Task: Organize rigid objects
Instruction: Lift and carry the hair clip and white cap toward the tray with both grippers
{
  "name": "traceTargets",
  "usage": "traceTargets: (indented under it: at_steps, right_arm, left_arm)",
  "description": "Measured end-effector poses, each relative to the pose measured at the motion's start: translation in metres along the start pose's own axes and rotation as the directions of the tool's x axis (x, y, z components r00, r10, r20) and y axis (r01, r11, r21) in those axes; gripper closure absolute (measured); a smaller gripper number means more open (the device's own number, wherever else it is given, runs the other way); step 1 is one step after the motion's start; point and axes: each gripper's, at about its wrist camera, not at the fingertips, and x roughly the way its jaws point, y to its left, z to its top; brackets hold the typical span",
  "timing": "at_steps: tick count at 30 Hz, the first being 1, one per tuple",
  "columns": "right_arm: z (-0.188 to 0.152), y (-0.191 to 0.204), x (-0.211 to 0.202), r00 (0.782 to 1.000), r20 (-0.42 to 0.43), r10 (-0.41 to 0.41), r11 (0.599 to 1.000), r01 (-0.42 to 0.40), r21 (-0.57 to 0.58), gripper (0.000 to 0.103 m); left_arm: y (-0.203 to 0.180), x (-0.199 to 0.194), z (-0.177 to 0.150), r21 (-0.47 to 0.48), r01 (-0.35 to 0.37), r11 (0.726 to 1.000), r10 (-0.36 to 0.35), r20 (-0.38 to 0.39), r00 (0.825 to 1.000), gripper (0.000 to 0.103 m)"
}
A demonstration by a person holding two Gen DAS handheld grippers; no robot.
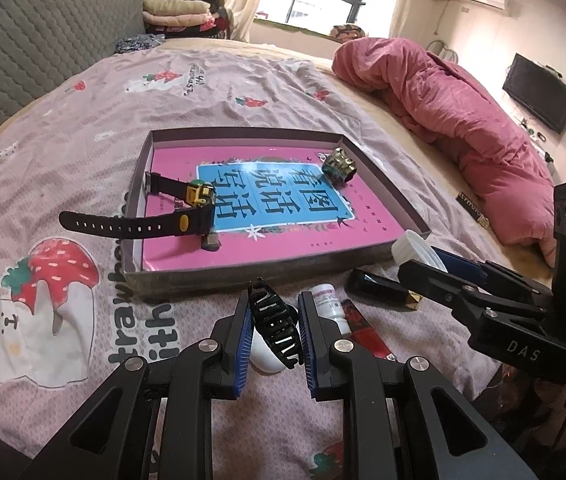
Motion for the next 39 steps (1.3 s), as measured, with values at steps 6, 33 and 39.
traceTargets:
  at_steps: [6, 33, 39]
  right_arm:
    - [0.004, -0.003, -0.004, 1.0, 0.021, -0.013, 1.0, 0.013, -0.001, 0.052]
    - [0.015, -0.023, -0.007, 0.998, 0.062, -0.01, 0.997, 0.005, 0.075, 0.052]
    - [0.02, -0.032, -0.013, 0.996, 0.086, -0.018, 0.995, 0.01, 0.101, 0.052]
  left_arm:
    - [0.004, -0.001, 0.004, -0.004, -0.003, 1.0, 0.004, 0.021, 1.0, 0.081]
    - [0.013, 0.005, 0.017, -0.013, -0.012, 1.0, 0.013, 0.046, 0.999, 0.081]
    - [0.015, 0.006, 0.021, -0.011, -0.018, 1.0, 0.018, 0.053, 0.998, 0.081]
